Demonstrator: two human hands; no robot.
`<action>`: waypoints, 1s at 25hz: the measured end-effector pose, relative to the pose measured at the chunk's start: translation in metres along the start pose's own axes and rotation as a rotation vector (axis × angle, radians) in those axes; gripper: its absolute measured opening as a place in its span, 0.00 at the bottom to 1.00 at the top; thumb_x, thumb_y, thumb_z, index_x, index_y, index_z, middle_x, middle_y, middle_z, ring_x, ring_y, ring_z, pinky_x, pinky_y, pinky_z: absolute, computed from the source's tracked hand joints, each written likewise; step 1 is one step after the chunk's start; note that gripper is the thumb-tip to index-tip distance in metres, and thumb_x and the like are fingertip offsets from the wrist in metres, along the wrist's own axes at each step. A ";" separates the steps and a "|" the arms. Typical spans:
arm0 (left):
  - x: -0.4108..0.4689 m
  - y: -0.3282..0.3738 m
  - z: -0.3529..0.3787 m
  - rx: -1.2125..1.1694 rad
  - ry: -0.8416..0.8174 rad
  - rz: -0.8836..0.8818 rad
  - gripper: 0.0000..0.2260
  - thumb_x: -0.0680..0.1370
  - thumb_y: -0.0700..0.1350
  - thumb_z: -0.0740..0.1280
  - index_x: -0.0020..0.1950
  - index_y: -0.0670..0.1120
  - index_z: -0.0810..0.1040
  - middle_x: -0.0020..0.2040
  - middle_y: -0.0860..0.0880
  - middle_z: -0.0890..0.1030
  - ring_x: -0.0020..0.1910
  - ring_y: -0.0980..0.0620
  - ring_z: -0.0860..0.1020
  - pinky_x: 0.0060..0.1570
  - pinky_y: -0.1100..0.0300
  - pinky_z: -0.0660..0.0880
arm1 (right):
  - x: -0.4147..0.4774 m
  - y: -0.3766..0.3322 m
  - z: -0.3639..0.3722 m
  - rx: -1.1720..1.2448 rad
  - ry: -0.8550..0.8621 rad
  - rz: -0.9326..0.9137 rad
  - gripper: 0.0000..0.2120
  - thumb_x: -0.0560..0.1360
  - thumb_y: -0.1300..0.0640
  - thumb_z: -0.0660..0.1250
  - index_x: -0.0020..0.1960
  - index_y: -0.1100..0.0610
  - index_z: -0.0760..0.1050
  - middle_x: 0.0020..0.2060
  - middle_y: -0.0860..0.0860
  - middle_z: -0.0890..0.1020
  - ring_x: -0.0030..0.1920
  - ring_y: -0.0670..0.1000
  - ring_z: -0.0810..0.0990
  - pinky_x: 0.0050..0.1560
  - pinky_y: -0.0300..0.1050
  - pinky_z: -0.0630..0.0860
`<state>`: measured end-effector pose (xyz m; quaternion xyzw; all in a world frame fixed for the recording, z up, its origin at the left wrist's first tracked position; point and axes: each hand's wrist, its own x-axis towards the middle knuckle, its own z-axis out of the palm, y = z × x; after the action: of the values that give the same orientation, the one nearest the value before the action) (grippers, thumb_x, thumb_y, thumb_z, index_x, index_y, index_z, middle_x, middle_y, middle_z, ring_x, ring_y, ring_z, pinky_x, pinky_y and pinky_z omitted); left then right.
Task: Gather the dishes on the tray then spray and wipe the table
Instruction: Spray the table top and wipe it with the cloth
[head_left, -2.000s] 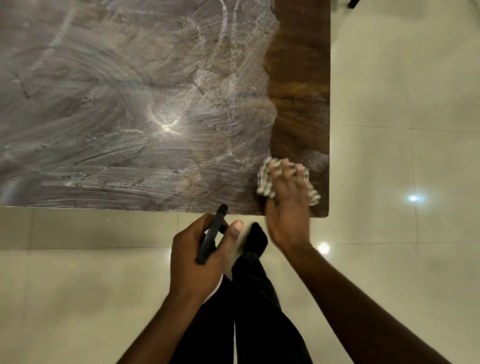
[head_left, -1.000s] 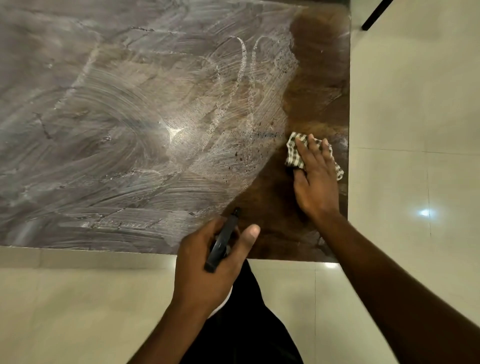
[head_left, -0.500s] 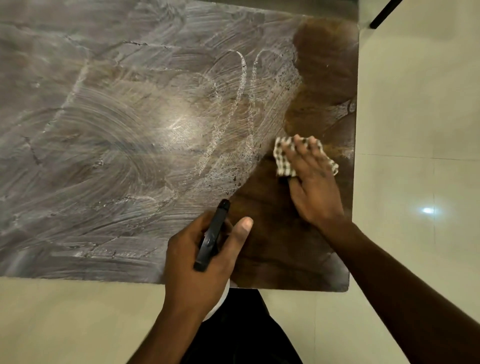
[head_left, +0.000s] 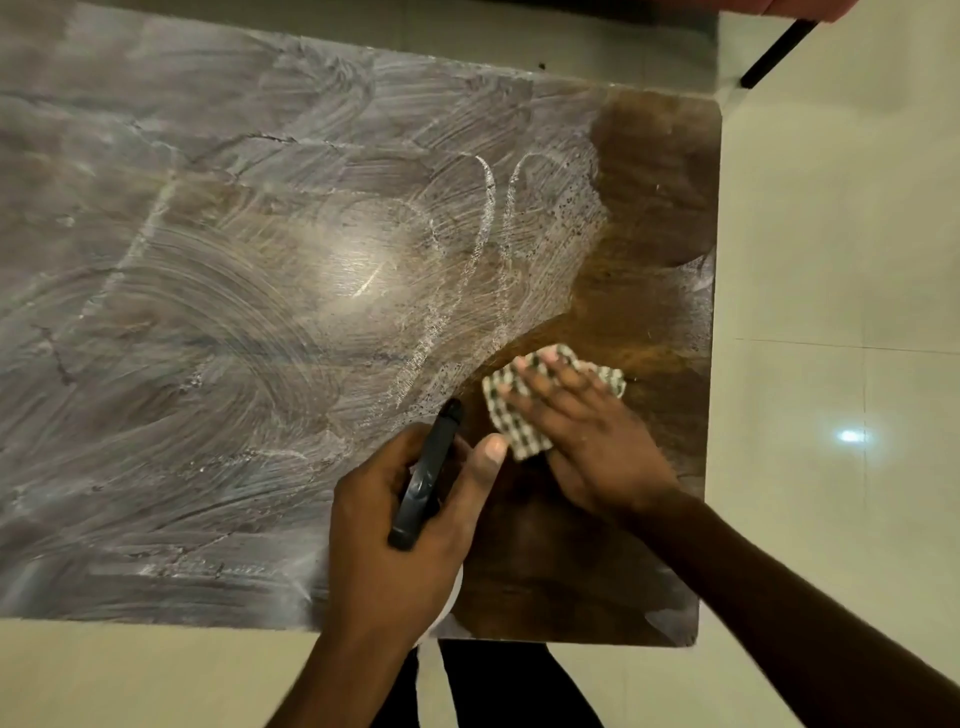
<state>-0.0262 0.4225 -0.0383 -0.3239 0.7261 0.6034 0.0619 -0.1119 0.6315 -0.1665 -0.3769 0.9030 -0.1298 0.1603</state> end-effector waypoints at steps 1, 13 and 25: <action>0.004 0.002 0.000 0.009 0.004 -0.010 0.18 0.73 0.60 0.76 0.39 0.46 0.82 0.30 0.43 0.78 0.31 0.46 0.78 0.32 0.60 0.72 | 0.007 0.015 -0.010 0.040 0.074 0.149 0.34 0.79 0.55 0.59 0.85 0.47 0.60 0.86 0.49 0.58 0.87 0.53 0.49 0.85 0.60 0.52; 0.067 0.031 -0.001 0.105 -0.054 0.113 0.15 0.77 0.58 0.76 0.39 0.49 0.82 0.30 0.47 0.79 0.27 0.53 0.76 0.30 0.66 0.71 | 0.062 0.007 -0.016 -0.043 -0.059 -0.274 0.37 0.72 0.54 0.63 0.82 0.50 0.65 0.83 0.55 0.64 0.85 0.57 0.56 0.86 0.58 0.51; 0.104 0.047 -0.001 0.078 -0.160 0.061 0.16 0.76 0.60 0.76 0.40 0.48 0.83 0.30 0.49 0.78 0.29 0.53 0.77 0.32 0.64 0.72 | 0.138 0.006 -0.034 0.039 -0.075 -0.035 0.34 0.82 0.52 0.61 0.86 0.46 0.55 0.87 0.48 0.51 0.87 0.53 0.41 0.86 0.61 0.45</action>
<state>-0.1327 0.3836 -0.0488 -0.2497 0.7513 0.6001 0.1142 -0.2209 0.5399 -0.1638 -0.3940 0.8870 -0.1361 0.1989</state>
